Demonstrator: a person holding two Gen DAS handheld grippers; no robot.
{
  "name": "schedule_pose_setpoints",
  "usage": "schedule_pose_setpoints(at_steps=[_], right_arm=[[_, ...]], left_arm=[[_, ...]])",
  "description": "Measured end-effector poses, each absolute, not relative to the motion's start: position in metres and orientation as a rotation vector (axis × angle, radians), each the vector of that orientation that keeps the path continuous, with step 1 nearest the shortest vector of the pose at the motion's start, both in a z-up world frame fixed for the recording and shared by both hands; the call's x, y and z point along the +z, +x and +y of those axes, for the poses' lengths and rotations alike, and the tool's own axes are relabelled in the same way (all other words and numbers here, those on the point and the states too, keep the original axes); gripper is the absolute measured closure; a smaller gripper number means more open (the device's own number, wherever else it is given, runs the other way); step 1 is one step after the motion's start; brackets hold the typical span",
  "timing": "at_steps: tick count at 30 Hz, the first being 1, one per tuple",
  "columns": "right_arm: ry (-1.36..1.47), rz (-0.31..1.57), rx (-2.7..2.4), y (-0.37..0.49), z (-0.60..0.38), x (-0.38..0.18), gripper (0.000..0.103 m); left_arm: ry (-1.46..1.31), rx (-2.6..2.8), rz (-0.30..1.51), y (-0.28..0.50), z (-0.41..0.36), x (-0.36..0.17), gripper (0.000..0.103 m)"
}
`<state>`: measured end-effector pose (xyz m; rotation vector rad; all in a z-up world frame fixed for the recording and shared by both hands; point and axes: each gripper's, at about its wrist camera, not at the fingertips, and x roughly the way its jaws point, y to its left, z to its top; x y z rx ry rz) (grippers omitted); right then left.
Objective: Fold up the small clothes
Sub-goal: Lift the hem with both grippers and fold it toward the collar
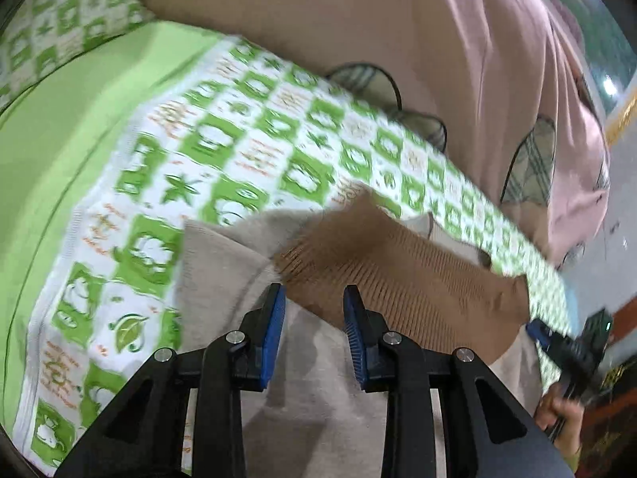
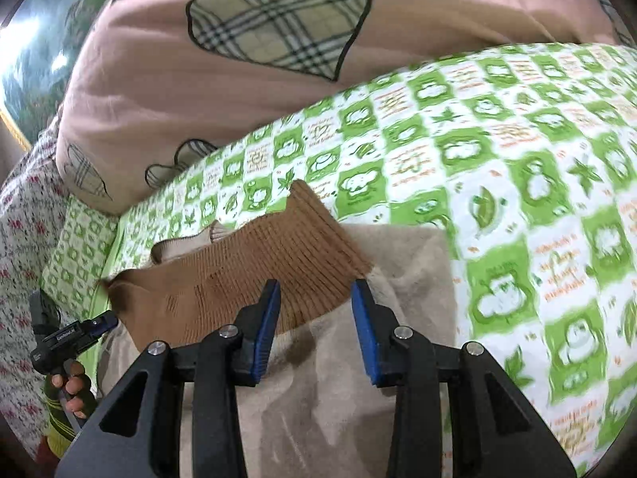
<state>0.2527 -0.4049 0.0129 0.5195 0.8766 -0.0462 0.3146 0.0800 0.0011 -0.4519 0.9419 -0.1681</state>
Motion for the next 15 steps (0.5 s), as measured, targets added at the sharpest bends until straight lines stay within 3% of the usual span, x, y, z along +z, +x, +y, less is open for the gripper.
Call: schedule_pose_setpoints(at_steps=[9, 13, 15], right_arm=[[0.484, 0.872, 0.016, 0.185, -0.372, 0.017, 0.063], [0.437, 0.889, 0.066, 0.176, -0.355, 0.024, 0.063], [0.41, 0.898, 0.111, 0.19, -0.341, 0.03, 0.063]], left_arm=[[-0.416, -0.146, 0.959, 0.241, 0.087, -0.008, 0.071], [-0.379, -0.17, 0.942, 0.22, 0.077, 0.009, 0.056], [-0.337, -0.196, 0.941, 0.225, 0.066, 0.018, 0.054]])
